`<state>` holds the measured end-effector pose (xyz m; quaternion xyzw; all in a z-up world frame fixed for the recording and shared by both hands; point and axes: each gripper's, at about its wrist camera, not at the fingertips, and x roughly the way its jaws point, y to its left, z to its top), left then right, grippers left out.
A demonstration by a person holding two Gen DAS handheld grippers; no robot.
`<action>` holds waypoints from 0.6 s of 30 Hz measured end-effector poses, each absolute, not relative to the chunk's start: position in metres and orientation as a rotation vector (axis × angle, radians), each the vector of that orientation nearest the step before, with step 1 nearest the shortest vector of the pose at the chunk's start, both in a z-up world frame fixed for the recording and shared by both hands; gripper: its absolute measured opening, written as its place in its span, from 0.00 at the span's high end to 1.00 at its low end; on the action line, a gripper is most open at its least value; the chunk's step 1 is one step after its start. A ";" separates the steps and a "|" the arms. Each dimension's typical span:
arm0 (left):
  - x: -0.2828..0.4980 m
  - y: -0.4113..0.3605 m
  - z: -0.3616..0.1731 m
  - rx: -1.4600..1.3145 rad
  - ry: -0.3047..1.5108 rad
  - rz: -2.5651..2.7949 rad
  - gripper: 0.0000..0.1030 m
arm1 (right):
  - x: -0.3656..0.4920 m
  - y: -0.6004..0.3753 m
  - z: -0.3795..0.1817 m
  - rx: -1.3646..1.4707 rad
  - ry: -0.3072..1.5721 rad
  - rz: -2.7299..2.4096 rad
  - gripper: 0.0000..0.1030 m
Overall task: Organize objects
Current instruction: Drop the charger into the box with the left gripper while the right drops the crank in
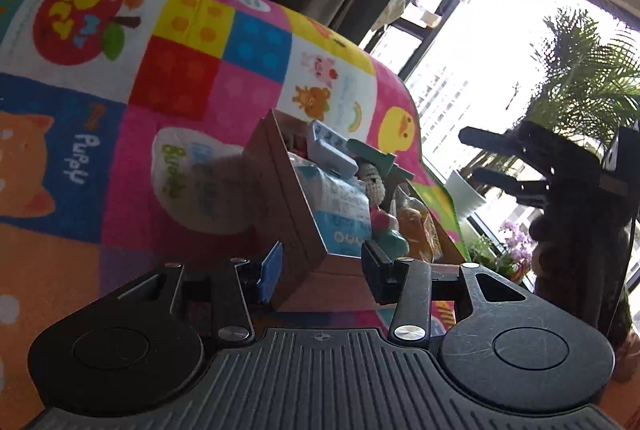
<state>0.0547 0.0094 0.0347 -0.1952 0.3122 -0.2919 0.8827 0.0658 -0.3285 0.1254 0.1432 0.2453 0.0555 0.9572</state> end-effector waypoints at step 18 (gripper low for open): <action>0.101 -0.045 0.041 -0.190 0.746 -0.392 0.54 | -0.017 -0.314 0.037 0.020 0.636 0.176 0.06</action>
